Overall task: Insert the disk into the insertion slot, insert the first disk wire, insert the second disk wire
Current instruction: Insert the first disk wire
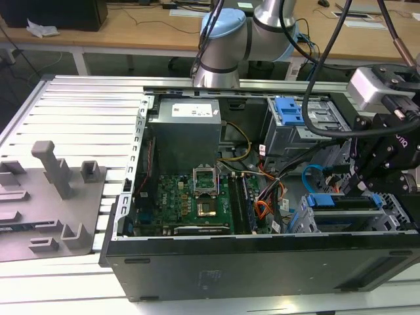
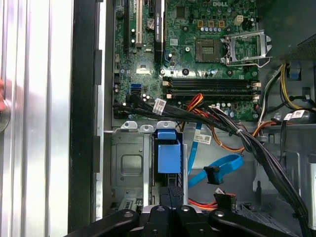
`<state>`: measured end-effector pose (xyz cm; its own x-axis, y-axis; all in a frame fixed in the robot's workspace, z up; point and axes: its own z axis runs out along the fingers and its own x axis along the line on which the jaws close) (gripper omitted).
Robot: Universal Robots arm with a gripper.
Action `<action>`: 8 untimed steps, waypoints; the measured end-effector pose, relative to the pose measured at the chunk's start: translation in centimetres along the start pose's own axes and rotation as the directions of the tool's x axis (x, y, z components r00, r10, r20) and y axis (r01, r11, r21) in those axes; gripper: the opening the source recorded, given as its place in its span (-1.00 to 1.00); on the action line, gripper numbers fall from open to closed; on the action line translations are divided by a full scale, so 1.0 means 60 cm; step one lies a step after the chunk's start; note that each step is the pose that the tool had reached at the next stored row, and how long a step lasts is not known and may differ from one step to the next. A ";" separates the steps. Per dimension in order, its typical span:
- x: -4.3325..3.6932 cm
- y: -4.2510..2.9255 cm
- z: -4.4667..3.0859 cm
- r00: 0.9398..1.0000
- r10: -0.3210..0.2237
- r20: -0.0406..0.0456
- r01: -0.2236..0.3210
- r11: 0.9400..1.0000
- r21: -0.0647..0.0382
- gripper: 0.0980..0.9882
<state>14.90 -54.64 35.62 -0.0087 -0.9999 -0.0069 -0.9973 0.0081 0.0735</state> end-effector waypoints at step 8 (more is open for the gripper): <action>-0.001 -0.009 -0.014 1.000 0.000 -0.002 0.000 1.000 0.000 -0.98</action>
<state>15.50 -54.58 36.42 -0.0087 -0.9999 -0.0053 -0.9973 0.0083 0.0736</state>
